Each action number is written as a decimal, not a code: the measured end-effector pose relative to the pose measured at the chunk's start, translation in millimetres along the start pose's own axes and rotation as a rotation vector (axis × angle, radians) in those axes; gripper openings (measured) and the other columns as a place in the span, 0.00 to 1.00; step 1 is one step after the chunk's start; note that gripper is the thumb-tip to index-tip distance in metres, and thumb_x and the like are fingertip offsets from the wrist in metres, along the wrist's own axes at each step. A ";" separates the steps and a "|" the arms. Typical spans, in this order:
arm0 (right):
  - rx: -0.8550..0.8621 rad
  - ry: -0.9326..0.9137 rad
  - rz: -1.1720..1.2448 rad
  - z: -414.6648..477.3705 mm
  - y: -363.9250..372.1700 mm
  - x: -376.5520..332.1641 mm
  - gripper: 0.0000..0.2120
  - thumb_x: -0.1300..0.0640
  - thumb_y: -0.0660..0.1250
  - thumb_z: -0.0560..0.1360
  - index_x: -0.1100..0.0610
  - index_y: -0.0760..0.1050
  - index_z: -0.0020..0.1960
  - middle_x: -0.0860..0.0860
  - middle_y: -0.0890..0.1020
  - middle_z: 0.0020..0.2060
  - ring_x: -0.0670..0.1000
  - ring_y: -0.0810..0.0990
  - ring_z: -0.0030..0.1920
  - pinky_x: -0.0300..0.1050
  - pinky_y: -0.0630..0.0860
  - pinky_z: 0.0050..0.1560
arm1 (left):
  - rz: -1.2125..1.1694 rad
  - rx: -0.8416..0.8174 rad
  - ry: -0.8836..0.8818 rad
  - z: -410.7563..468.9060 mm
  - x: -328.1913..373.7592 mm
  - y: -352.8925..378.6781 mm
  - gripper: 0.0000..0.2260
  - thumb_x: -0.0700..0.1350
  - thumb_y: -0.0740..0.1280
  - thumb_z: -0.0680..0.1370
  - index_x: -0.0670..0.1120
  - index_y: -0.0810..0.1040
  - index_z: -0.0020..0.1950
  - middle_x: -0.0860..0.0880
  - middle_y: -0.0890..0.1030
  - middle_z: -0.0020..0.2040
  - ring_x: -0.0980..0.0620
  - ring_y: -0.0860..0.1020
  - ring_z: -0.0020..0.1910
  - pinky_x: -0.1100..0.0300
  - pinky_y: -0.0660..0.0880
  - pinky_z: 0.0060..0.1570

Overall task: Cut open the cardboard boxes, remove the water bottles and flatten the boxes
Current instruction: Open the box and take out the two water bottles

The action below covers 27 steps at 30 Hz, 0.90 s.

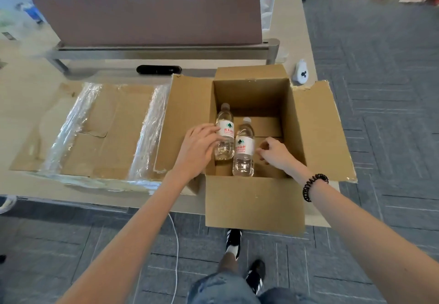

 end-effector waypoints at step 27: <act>0.210 0.188 0.235 54.7 -1.4 13.9 0.20 0.54 0.78 0.67 0.58 0.74 0.53 0.51 0.81 0.48 0.47 0.80 0.43 0.40 0.75 0.39 | -0.020 0.028 -0.069 11.7 -18.6 3.5 0.11 0.44 0.63 0.80 0.48 0.81 0.58 0.53 0.77 0.63 0.53 0.68 0.68 0.56 0.62 0.67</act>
Point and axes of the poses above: each hand's wrist, its own z-axis towards the middle knuckle, its own y-axis out of the palm, x = y × z, the point moved 8 cm from there along z, towards the middle knuckle
